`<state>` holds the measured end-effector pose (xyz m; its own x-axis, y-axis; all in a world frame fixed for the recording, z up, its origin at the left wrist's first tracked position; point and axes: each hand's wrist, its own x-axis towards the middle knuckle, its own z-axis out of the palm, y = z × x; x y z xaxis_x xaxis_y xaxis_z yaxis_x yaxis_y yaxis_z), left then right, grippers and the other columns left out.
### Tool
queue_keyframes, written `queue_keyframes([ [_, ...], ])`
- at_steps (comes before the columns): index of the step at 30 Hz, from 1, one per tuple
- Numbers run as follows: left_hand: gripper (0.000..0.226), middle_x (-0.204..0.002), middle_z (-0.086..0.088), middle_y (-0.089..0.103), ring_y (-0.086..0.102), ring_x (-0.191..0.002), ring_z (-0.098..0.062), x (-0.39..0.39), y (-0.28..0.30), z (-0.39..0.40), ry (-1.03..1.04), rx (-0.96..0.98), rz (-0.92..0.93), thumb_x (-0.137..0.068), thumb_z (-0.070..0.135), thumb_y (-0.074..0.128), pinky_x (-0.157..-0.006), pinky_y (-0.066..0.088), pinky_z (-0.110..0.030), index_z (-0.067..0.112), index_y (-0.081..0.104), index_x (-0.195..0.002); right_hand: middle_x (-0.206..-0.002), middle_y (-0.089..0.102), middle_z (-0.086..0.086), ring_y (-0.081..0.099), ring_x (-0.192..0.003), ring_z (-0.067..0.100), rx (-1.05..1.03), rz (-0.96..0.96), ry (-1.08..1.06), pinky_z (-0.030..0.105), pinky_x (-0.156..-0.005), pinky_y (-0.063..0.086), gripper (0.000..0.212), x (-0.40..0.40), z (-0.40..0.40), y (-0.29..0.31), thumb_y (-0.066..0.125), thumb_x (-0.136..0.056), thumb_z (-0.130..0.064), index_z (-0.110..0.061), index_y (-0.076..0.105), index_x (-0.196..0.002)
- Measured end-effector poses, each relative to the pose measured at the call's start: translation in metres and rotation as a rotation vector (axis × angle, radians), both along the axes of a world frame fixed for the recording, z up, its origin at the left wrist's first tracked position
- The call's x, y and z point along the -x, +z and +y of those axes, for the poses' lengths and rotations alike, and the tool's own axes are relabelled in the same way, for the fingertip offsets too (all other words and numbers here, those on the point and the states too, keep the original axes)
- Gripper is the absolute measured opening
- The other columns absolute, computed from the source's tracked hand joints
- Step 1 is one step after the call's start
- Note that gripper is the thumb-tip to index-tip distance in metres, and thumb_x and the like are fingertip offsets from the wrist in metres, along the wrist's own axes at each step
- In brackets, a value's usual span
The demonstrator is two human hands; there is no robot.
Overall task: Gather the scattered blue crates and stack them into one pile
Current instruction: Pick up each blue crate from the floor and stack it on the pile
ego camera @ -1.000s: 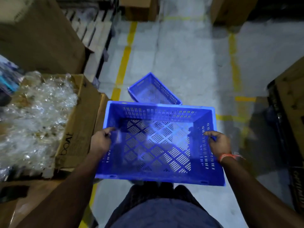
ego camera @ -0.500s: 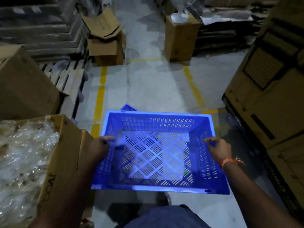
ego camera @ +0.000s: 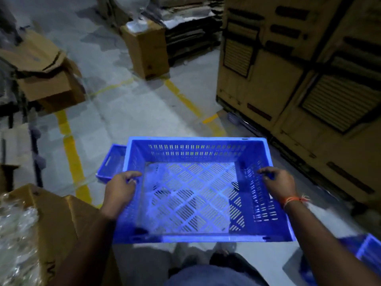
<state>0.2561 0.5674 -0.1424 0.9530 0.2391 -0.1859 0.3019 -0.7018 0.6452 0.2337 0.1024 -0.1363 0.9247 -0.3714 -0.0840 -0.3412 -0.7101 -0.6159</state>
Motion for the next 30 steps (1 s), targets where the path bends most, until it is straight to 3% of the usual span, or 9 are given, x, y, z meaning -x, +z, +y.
queue_keyframes([
  [4,0.038,-0.082,-0.011,0.075,0.062,-0.056,-0.027,0.000,-0.006,-0.047,-0.155,-0.023,0.033,-0.087,0.004,0.058,-0.056,0.043,-0.030,0.038,0.072,-0.094,-0.098,0.076,0.006,0.068,-0.096,0.026,-0.003,0.004,-0.148,0.025,-0.079,0.044,0.026,0.071,-0.040,-0.004,0.063,-0.081,-0.003,-0.019,0.077,-0.095],
  [8,0.034,-0.089,-0.017,0.075,0.070,-0.080,-0.036,0.008,-0.006,-0.112,-0.315,-0.043,0.039,-0.089,0.004,0.057,-0.065,0.052,-0.038,0.028,0.076,-0.104,-0.097,0.076,0.003,0.070,-0.093,0.027,-0.028,-0.005,-0.308,0.031,-0.084,0.050,0.027,0.146,-0.086,-0.014,0.062,-0.082,-0.003,-0.023,0.077,-0.092],
  [11,0.036,-0.107,-0.006,0.075,0.070,-0.096,-0.028,0.020,-0.009,-0.163,-0.416,-0.042,0.040,-0.089,0.002,0.057,-0.079,0.050,-0.034,0.028,0.075,-0.107,-0.096,0.076,0.001,0.070,-0.086,0.022,-0.062,-0.017,-0.435,0.025,-0.080,0.050,0.027,0.208,-0.117,-0.021,0.061,-0.081,-0.003,-0.021,0.077,-0.091],
  [13,0.038,-0.109,-0.004,0.075,0.070,-0.091,-0.029,0.034,-0.008,-0.200,-0.480,-0.033,0.043,-0.089,0.002,0.056,-0.078,0.051,-0.034,0.031,0.074,-0.106,-0.097,0.076,-0.001,0.069,-0.082,0.016,-0.081,-0.017,-0.519,0.018,-0.075,0.048,0.027,0.251,-0.139,-0.023,0.061,-0.081,-0.004,-0.023,0.078,-0.092],
  [15,0.041,-0.109,-0.003,0.075,0.070,-0.085,-0.029,0.053,-0.006,-0.238,-0.535,-0.028,0.038,-0.087,0.002,0.056,-0.075,0.052,-0.035,0.034,0.074,-0.104,-0.097,0.076,-0.001,0.069,-0.091,0.018,-0.082,-0.024,-0.586,0.024,-0.082,0.050,0.027,0.297,-0.160,-0.025,0.062,-0.080,-0.004,-0.023,0.078,-0.092],
  [20,0.044,-0.110,-0.002,0.075,0.069,-0.095,-0.025,0.116,-0.001,-0.333,-0.675,-0.025,0.019,-0.085,0.002,0.056,-0.081,0.052,-0.034,0.040,0.073,-0.098,-0.097,0.076,0.001,0.069,-0.098,0.021,-0.083,-0.056,-0.726,0.033,-0.092,0.051,0.030,0.412,-0.214,-0.021,0.063,-0.079,0.000,-0.026,0.075,-0.089],
  [26,0.043,-0.106,-0.005,0.074,0.065,-0.086,-0.023,0.192,-0.004,-0.437,-0.811,-0.014,0.001,-0.086,0.000,0.055,-0.070,0.041,-0.029,0.033,0.075,-0.106,-0.099,0.075,0.003,0.068,-0.097,0.023,-0.036,-0.059,-0.919,0.032,-0.092,0.050,0.030,0.528,-0.263,-0.007,0.062,-0.079,0.001,-0.021,0.077,-0.093],
  [30,0.043,-0.103,-0.004,0.074,0.066,-0.086,-0.024,0.234,-0.010,-0.497,-0.895,0.016,0.035,-0.086,0.002,0.055,-0.071,0.043,-0.029,0.037,0.074,-0.103,-0.096,0.076,0.002,0.068,-0.095,0.024,-0.027,-0.046,-1.024,0.029,-0.089,0.049,0.031,0.594,-0.292,-0.003,0.061,-0.077,0.001,-0.022,0.077,-0.090],
])
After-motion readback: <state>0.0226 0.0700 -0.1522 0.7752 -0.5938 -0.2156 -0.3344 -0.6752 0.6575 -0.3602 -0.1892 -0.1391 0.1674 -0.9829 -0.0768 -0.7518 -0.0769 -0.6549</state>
